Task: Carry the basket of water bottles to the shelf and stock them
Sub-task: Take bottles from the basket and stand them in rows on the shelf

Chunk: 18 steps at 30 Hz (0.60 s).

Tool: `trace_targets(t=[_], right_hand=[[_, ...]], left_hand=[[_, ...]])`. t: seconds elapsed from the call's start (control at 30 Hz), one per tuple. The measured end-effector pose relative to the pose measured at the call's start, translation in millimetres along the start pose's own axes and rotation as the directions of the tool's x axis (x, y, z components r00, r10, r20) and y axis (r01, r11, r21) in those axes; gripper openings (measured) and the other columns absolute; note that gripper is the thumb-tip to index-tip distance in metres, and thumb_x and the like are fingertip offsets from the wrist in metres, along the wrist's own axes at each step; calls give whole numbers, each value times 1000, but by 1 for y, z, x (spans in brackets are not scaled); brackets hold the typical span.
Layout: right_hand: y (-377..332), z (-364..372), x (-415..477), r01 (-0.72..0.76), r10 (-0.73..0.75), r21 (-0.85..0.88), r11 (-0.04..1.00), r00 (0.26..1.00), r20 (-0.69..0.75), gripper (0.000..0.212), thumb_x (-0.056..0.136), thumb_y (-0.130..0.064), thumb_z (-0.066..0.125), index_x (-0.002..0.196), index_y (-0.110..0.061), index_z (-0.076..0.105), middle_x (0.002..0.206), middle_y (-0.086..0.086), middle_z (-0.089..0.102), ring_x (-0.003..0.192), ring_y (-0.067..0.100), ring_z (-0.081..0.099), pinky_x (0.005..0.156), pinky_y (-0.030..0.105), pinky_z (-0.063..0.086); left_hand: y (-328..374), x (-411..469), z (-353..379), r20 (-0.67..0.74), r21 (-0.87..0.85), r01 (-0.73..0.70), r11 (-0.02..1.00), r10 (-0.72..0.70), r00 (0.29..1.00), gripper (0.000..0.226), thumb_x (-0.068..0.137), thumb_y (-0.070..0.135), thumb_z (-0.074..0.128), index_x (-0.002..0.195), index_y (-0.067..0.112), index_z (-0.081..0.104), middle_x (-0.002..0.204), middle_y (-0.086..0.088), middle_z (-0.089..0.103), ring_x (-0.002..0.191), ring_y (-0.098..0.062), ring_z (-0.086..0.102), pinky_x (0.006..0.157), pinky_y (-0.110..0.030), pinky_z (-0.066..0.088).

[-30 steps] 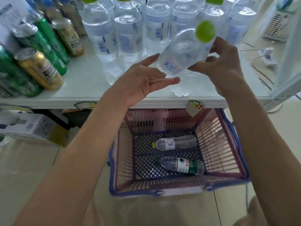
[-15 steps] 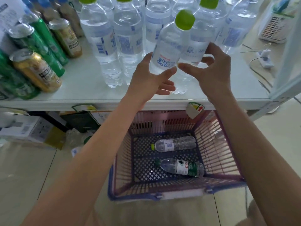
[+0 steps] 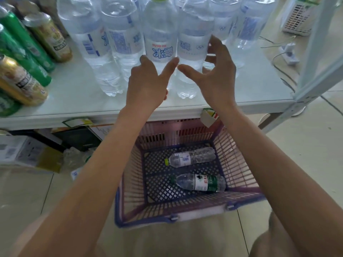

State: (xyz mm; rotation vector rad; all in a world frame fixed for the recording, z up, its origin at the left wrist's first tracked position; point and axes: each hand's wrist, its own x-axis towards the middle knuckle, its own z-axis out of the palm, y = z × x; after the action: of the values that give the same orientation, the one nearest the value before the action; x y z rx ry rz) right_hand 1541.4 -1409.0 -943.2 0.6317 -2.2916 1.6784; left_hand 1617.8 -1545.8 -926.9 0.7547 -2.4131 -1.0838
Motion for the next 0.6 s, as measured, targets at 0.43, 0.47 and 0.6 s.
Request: trace_targets(t=[0.43,0.47,0.6], right_hand=[[9,-15,12,65,137,-521,851,931,339,68,68,-57,86,115,-12,67,102,3,74,94,20,71,84,36,59],[12,-15,13,85,191,-597,798,904,383,64,69,-59,85,107,-10,69,92,5,74,87,22,72,80,37,59],[23,-7,11,76,217,-603,794,891,398,61,77,-59,80,104,-6,66,83,7,70,77,25,69,77,39,59]], left_hand=[[5,-12,-1,-49,403,-110,909,141,989,66,97,58,52,119,-4,52,111,-18,64,106,-35,62,87,-39,46],[6,-13,1,-64,418,-97,903,136,989,66,97,58,52,119,-4,51,112,-18,63,106,-35,61,86,-39,46],[3,-7,5,-122,427,-39,903,100,988,71,95,66,46,120,0,52,111,-20,65,103,-37,64,80,-39,47]])
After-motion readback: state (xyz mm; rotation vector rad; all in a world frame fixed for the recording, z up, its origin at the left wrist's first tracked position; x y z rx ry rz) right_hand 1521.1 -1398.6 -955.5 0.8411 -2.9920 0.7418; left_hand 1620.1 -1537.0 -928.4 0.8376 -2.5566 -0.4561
